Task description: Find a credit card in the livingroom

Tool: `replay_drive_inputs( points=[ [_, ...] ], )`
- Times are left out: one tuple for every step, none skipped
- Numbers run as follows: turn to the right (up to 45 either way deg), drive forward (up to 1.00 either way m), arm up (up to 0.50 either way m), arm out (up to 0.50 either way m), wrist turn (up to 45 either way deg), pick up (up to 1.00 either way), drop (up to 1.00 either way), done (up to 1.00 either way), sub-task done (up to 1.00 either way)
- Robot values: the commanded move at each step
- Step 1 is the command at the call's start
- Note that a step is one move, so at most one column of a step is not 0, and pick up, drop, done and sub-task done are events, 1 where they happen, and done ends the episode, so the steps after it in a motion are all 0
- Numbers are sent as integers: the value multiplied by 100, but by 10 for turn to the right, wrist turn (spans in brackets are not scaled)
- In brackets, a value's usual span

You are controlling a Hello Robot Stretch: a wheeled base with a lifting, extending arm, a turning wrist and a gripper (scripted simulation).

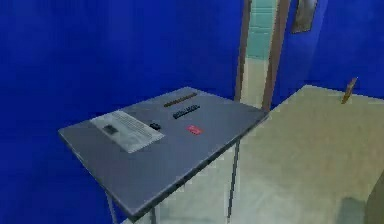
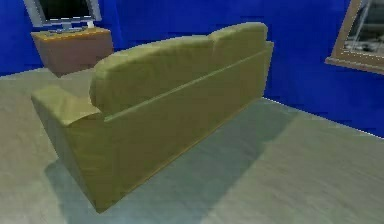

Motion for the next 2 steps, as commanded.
replay_drive_inputs(
  points=[
    [0,90,0,0,0,0,0,0,0],
    [0,0,0,0,0,0,0,100,0]
  ],
)
